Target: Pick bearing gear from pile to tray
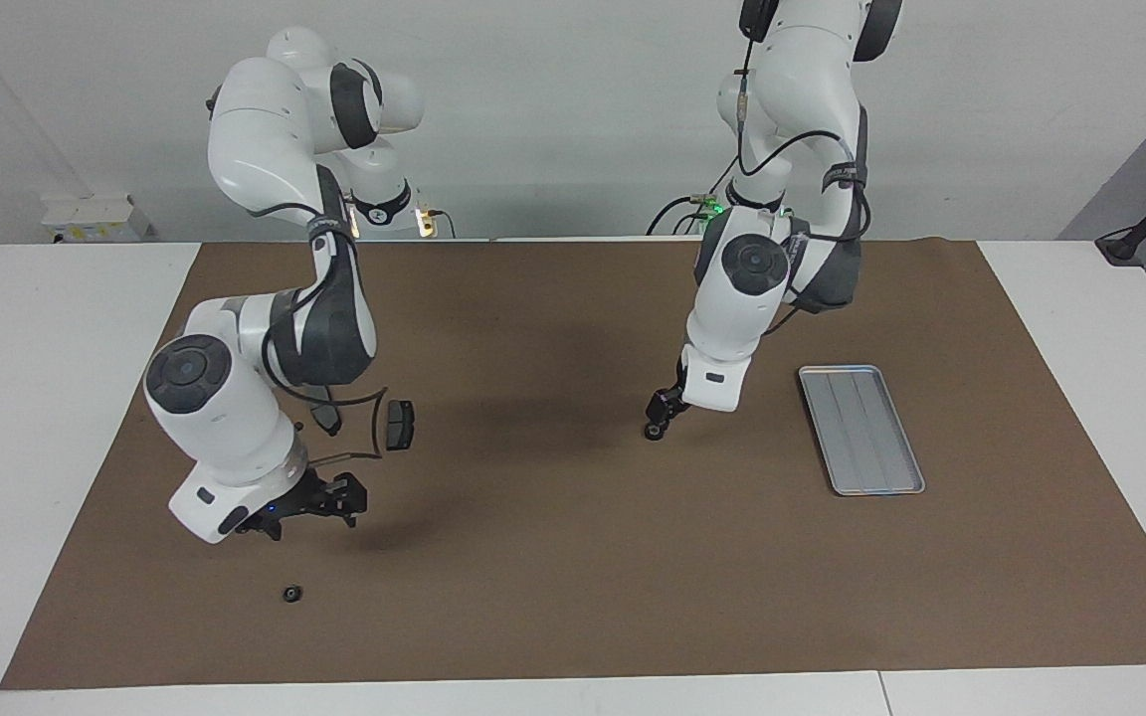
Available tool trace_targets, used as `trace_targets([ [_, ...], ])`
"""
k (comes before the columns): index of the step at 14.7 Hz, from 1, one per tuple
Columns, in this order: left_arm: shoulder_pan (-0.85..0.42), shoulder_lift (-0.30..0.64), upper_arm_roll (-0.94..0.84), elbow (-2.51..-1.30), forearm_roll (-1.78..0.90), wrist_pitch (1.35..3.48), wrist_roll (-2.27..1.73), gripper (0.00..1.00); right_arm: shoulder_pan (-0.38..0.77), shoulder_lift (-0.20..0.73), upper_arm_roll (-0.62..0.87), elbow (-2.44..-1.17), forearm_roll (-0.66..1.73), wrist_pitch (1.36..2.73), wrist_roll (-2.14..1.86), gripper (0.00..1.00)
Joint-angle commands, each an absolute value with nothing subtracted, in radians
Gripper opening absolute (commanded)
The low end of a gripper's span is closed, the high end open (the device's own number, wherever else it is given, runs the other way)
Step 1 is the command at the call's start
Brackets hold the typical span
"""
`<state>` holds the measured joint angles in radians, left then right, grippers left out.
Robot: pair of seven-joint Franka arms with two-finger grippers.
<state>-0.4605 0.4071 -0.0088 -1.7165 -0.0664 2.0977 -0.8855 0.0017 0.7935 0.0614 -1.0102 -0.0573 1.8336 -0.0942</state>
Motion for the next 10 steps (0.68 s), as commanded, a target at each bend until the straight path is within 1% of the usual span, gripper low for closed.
trace_targets([
  [1, -0.482, 0.396, 0.008, -1.779, -0.081, 2.175, -0.894, 1.00, -0.009, 0.821, 0.077, -1.015, -0.048, 1.879, -0.121, 1.00],
  [3, -0.517, 0.420, 0.008, -1.786, -0.094, 2.204, -0.928, 1.00, -0.025, 0.848, 0.077, -1.015, -0.048, 1.919, -0.164, 1.00],
  [5, -0.535, 0.423, 0.009, -1.790, -0.094, 2.207, -0.942, 1.00, -0.026, 0.865, 0.077, -1.017, -0.052, 1.950, -0.181, 1.00],
  [8, -0.545, 0.419, 0.009, -1.842, -0.092, 2.249, -0.953, 1.00, -0.046, 0.916, 0.072, -1.016, -0.055, 2.045, -0.247, 1.00],
  [10, -0.551, 0.419, 0.011, -1.861, -0.092, 2.290, -0.963, 0.98, -0.049, 0.926, 0.072, -1.017, -0.057, 2.068, -0.253, 1.00],
])
